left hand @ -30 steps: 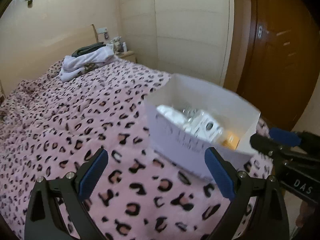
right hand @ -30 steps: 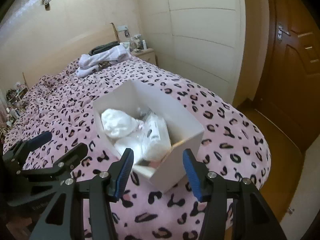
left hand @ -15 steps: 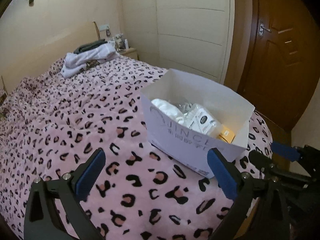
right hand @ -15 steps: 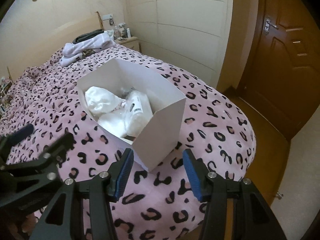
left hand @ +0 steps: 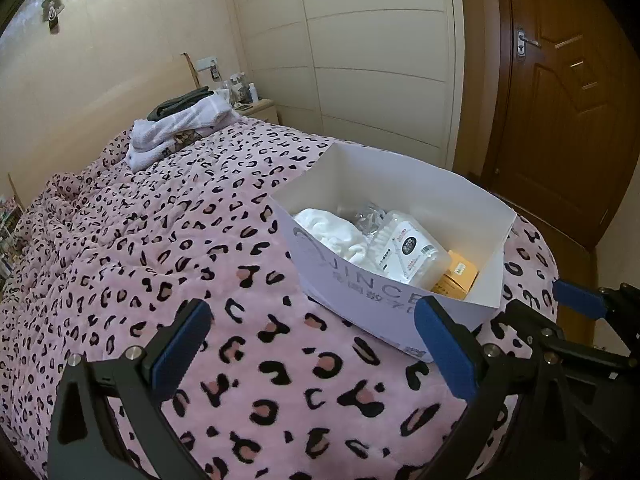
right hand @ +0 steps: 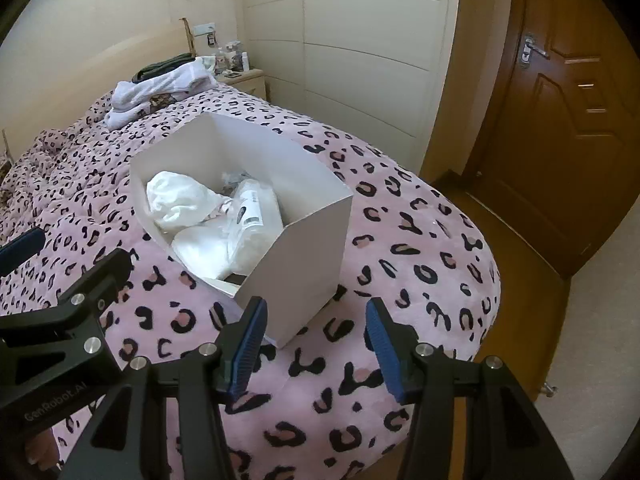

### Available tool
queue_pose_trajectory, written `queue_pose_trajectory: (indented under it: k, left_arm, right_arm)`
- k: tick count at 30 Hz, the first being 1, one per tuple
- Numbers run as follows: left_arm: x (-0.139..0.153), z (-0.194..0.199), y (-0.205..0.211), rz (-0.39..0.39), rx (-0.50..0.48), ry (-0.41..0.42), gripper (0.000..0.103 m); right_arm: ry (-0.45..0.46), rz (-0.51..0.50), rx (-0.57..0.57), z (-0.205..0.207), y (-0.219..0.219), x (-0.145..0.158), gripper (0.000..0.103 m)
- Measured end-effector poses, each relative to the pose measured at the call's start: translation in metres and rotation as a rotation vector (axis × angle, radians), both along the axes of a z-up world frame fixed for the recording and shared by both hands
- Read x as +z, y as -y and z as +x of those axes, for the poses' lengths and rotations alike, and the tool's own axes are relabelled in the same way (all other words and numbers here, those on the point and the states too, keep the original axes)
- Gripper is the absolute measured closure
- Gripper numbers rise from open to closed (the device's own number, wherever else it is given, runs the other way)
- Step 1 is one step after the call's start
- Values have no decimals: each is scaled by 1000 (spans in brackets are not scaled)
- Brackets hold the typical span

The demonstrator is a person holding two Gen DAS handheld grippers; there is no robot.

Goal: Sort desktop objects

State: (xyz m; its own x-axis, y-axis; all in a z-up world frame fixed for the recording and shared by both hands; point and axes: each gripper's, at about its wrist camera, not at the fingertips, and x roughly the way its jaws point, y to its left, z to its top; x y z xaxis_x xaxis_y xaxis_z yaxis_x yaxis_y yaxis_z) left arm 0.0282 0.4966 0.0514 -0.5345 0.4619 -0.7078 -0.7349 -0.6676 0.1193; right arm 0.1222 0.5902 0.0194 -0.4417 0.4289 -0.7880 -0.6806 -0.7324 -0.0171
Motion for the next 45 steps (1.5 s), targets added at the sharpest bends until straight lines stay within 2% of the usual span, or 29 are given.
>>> queue_pose_trajectory:
  k: [24,32,45]
  left_arm:
    - [-8,1,-11,20,-47,54,0]
    - [-15,-3,-10,14,-52,104,0]
    - [-14,-5,-6,7,-30,88,0]
  right_arm:
    - [5,-5,-27,7,-10,-4,50]
    - [1,-10,-28,8,-10,-5,50]
    - [3,-3,-15,2,-11,-4,50]
